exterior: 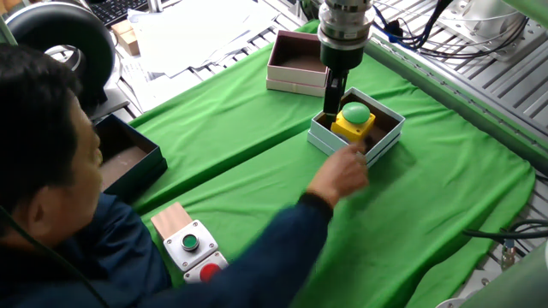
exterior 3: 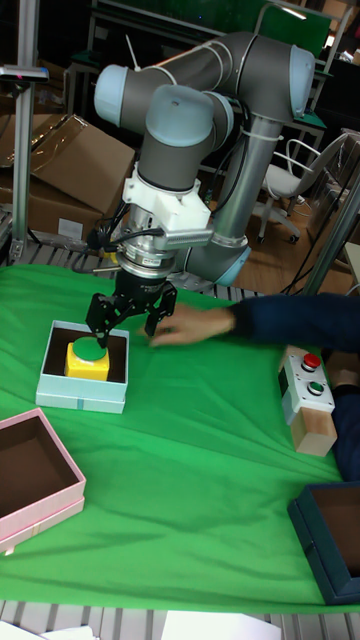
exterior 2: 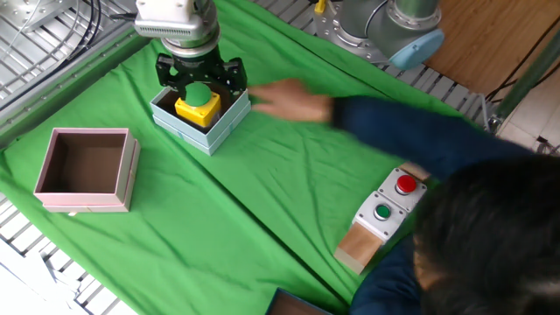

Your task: Move an object from one box to another

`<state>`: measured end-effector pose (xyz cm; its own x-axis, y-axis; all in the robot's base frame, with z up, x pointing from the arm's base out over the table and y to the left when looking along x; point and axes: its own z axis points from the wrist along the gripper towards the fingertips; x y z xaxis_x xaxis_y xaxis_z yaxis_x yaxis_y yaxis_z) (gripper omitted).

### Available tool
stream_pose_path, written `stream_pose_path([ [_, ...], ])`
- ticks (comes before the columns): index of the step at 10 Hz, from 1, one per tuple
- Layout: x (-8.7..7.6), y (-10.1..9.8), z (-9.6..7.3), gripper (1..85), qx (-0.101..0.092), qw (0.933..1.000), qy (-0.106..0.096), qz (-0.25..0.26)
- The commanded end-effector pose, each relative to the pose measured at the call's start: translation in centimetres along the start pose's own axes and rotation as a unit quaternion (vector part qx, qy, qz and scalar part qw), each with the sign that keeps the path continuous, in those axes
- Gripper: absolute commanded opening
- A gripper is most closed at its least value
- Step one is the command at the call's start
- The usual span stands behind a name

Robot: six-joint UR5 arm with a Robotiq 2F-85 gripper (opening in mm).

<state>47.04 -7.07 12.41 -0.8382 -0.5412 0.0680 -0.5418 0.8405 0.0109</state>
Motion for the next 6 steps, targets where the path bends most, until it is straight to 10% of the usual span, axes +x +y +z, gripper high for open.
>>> stream_pose_path([
  [1, 0.3, -0.2, -0.2, 85.0, 0.003, 0.9995, 0.005, 0.032],
  [6, 0.2, -1.9, -0.3, 84.3, 0.014, 0.9997, -0.003, 0.022],
])
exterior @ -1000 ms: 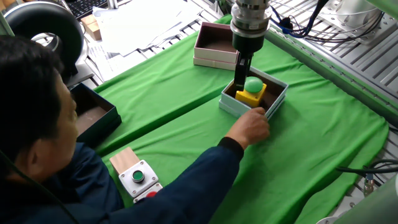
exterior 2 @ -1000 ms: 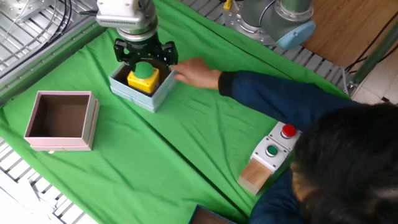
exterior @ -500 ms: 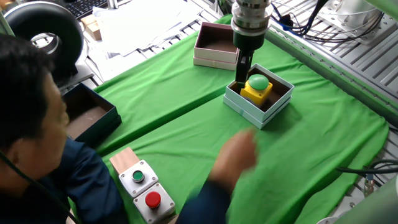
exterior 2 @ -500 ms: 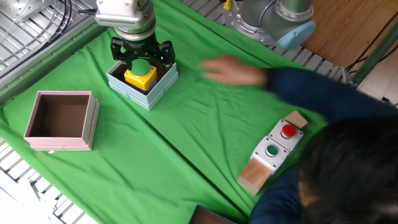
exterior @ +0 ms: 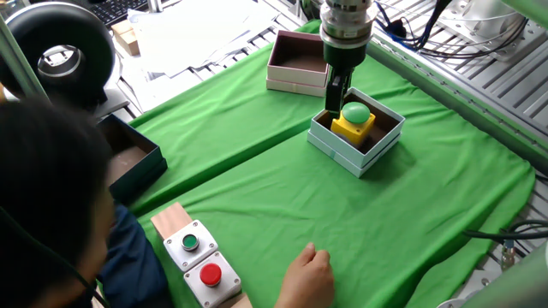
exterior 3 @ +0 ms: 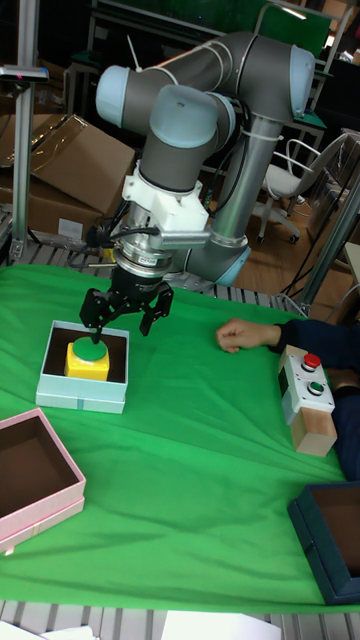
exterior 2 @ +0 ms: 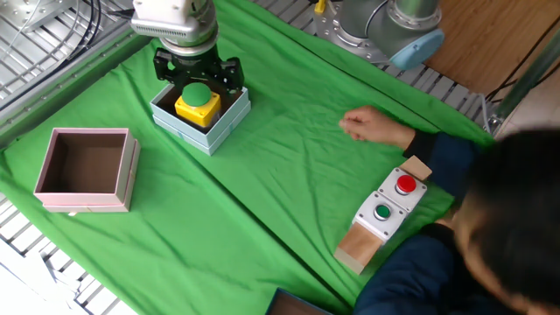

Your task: Move an object from one box to another

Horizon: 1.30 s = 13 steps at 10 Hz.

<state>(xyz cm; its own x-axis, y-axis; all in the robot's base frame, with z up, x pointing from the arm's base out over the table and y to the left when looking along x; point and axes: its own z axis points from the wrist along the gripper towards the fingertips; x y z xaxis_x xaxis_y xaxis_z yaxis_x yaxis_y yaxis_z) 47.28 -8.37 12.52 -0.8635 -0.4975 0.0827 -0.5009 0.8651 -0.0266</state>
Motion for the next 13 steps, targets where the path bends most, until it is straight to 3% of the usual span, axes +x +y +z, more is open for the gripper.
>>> stream_pose_path([
  [1, -0.1, -2.0, -0.2, 84.3, -0.002, 0.9999, -0.014, -0.009],
  [4, 0.1, -2.8, 1.7, 85.0, -0.02, 0.9991, -0.036, -0.013],
  [5, 0.3, -3.2, 2.6, 85.0, -0.017, 0.9989, -0.041, -0.014],
  [7, 0.8, -3.5, 3.3, 85.0, -0.021, 0.999, -0.038, 0.01],
  [10, 1.1, -1.5, 3.9, 85.0, -0.07, 0.994, -0.037, 0.076],
  [13, 1.3, -1.8, 4.7, 85.0, -0.063, 0.9945, -0.044, 0.072],
])
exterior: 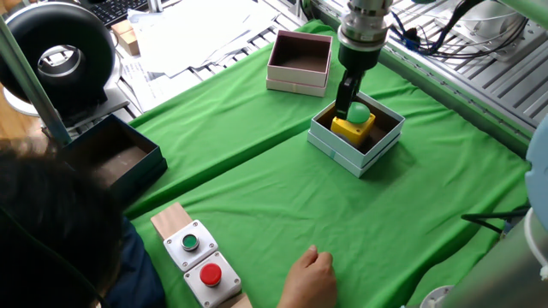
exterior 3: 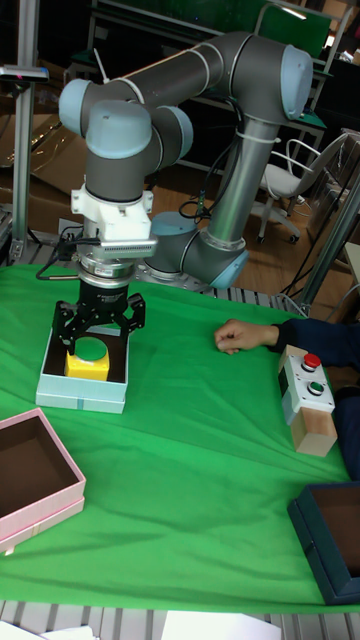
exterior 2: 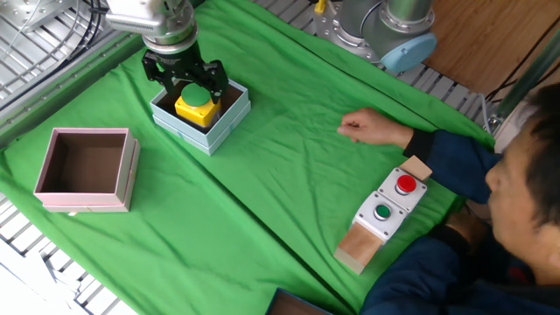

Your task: Move an object from one box to another

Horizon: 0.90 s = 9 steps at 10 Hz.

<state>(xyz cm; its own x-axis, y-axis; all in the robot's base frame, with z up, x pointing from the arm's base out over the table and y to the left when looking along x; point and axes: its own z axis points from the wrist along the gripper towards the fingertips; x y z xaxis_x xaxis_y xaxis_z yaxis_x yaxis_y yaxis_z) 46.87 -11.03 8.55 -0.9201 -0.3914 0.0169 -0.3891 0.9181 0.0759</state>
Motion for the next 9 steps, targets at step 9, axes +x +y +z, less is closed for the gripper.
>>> stream_pose_path([
  [9, -0.7, -0.2, 2.3, 85.0, -0.013, 0.9995, -0.029, 0.001],
])
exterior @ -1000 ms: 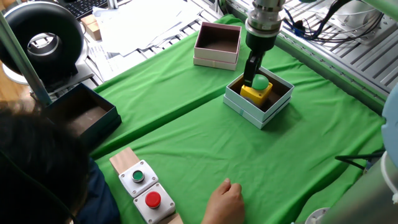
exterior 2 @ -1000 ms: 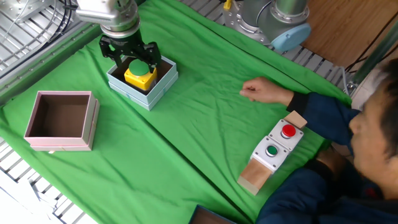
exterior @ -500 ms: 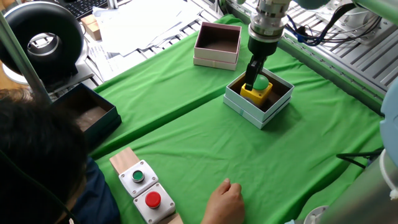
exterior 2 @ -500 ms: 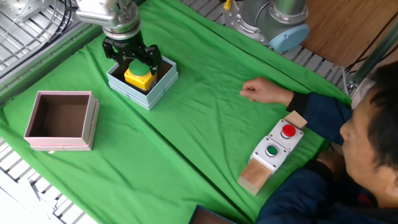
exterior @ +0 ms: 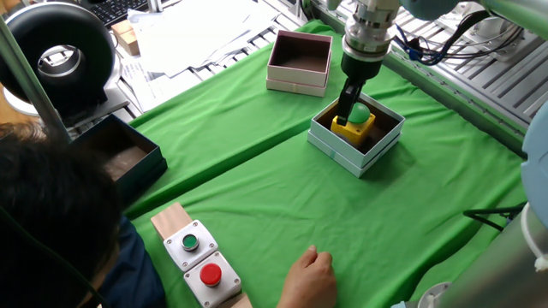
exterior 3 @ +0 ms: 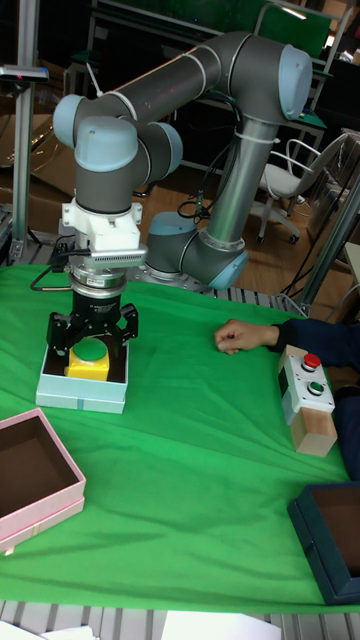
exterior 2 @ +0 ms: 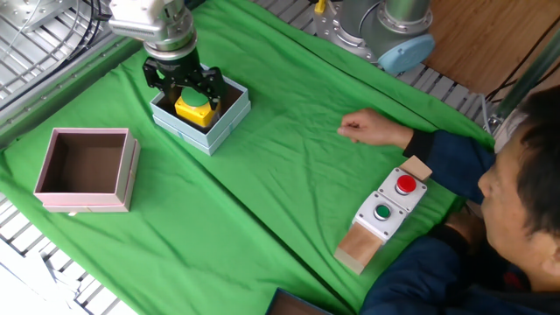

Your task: Move an object from one box to another

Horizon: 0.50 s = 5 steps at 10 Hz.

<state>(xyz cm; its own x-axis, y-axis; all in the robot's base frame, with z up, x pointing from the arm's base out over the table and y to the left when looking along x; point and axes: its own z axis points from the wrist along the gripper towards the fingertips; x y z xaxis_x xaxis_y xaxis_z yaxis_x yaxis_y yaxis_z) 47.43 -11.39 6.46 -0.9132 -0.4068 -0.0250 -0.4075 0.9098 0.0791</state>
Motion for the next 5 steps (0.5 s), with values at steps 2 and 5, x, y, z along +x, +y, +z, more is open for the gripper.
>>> stream_pose_path([
  [2, -0.45, -0.15, 0.62, 85.0, -0.004, 0.9998, -0.014, 0.012],
  [5, -0.5, -0.57, 0.88, 85.0, 0.001, 0.9995, -0.019, 0.024],
])
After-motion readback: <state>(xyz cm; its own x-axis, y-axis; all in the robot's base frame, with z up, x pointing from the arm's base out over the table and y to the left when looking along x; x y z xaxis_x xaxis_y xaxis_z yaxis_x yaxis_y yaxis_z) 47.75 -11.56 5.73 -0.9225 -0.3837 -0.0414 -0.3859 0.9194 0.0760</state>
